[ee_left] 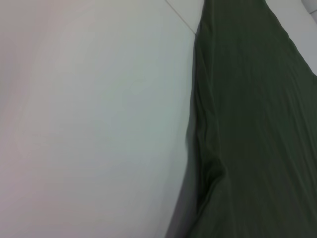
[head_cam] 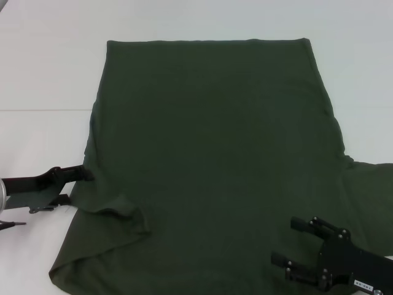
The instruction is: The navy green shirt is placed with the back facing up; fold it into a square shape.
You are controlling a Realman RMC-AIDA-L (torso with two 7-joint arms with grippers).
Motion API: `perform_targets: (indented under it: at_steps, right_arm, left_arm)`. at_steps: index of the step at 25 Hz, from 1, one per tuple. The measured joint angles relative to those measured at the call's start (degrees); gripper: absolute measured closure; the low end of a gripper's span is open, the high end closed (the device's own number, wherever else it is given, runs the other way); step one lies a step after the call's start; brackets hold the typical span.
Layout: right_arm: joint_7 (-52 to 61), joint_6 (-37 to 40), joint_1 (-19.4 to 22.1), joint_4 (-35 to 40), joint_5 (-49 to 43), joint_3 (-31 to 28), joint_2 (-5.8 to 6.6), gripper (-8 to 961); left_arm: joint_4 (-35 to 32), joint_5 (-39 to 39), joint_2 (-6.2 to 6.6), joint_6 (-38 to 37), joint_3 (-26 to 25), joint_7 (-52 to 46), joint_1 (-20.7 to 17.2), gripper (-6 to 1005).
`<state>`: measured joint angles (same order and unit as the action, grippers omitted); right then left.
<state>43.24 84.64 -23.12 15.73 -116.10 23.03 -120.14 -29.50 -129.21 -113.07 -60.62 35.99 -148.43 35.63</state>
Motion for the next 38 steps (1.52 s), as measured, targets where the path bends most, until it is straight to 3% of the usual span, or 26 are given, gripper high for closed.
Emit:
perform_targets:
  at_steps: [8, 13, 20, 23, 26, 28, 38]
  right_arm:
    - [0.0, 0.03, 0.06, 0.04, 0.0, 0.0, 0.0, 68]
    - [0.0, 0.04, 0.11, 0.14, 0.0, 0.0, 0.0, 68]
    - [0.0, 0.08, 0.24, 0.37, 0.0, 0.0, 0.0, 68]
    - [0.0, 0.09, 0.14, 0.37, 0.0, 0.0, 0.0, 68]
    - [0.0, 0.09, 0.09, 0.37, 0.0, 0.0, 0.0, 69]
    - [0.0, 0.09, 0.1, 0.37, 0.0, 0.0, 0.02, 69]
    - [0.0, 0.14, 0.35, 0.44, 0.0, -0.03, 0.08, 68]
  left_arm:
    - [0.0, 0.01, 0.05, 0.0, -0.24, -0.15, 0.16, 116]
    - [-0.27, 0.02, 1.03, -1.3, -0.21, -2.12, -0.16, 116]
    - [-0.35, 0.07, 3.13, -15.01, -2.22, -7.71, -0.16, 116]
    - [-0.11, 0.5, 2.47, -18.11, -3.98, -9.22, -0.2, 117]
    - [0.25, 0.61, 0.5, -17.54, -4.42, -9.7, -0.35, 117]
    - [0.57, 0.62, -0.17, -17.02, -4.66, -9.7, -0.41, 117]
    - [3.12, 0.66, -0.67, -13.02, -5.53, -10.16, -1.7, 124]
